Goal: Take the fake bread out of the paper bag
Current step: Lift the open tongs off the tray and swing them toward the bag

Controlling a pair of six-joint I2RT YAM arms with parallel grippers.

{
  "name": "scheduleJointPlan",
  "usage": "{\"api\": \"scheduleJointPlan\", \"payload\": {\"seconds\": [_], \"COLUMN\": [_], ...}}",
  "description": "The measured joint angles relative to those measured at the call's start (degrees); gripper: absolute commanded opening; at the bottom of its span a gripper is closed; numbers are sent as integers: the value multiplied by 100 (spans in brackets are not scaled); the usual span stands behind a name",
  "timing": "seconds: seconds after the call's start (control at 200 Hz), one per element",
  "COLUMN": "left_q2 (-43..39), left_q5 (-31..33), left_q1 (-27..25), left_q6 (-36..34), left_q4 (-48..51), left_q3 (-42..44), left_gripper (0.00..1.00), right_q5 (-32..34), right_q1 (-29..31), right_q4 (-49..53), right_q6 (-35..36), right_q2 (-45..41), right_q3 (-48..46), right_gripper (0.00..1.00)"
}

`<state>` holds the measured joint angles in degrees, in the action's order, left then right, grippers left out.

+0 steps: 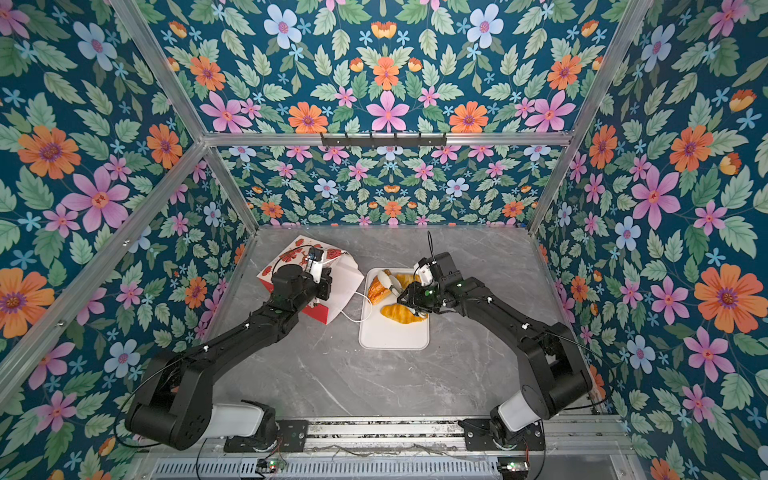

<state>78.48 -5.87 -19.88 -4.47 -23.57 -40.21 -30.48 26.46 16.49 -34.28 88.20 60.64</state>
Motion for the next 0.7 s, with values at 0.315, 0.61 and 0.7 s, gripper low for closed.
{"api": "scheduleJointPlan", "payload": {"seconds": [0.315,0.61,0.7], "left_q2": [39,46,44], "left_q5": [0,-2,-2], "left_q1": [0,0,0], "left_q6": [0,0,0], "left_q4": [-2,0,0], "left_q3": [0,0,0], "left_gripper": [0,0,0], "right_q5": [-229,-339,-382], "right_q1": [7,114,125], "right_q4": [-177,-306,-310], "right_q6": [-26,-28,-52], "right_q2": [262,505,581], "right_q3": [15,208,208], "right_gripper": [40,40,40]}}
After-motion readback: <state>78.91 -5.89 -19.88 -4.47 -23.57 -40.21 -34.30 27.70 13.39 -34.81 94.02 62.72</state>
